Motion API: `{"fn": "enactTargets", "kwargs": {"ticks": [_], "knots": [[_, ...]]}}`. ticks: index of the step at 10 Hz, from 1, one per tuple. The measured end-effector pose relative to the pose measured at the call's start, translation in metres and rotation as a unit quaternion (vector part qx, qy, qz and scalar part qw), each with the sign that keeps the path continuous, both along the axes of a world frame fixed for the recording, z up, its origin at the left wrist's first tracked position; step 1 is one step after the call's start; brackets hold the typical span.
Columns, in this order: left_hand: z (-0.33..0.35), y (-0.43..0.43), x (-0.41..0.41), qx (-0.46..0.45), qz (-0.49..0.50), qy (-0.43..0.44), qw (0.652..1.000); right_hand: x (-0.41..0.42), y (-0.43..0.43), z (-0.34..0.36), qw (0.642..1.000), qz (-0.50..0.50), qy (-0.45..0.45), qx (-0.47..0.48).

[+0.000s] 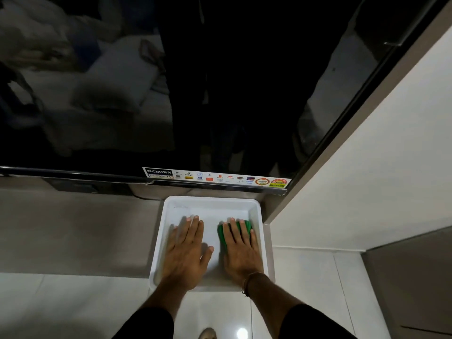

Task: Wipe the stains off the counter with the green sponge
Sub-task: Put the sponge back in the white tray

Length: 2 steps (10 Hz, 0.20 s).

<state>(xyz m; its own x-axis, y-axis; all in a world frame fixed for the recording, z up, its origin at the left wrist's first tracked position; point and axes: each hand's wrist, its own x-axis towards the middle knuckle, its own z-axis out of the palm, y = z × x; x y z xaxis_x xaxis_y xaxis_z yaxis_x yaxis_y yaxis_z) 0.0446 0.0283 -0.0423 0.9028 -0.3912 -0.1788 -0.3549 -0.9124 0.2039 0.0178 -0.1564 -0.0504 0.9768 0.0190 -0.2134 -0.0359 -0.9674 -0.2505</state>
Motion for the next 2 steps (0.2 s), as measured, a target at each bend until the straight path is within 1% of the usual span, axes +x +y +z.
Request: {"fn": "enactTargets", "kwargs": {"ticks": [1, 2], "knots": [[0.014, -0.003, 0.001, 0.02, -0.005, -0.006, 1.0, 0.004, 0.001, 0.013, 1.0, 0.009, 0.012, 0.01], [0.028, -0.009, -0.008, 0.013, -0.008, -0.026, 1.0, -0.002, 0.001, 0.025, 1.0, 0.019, -0.007, 0.022]]}}
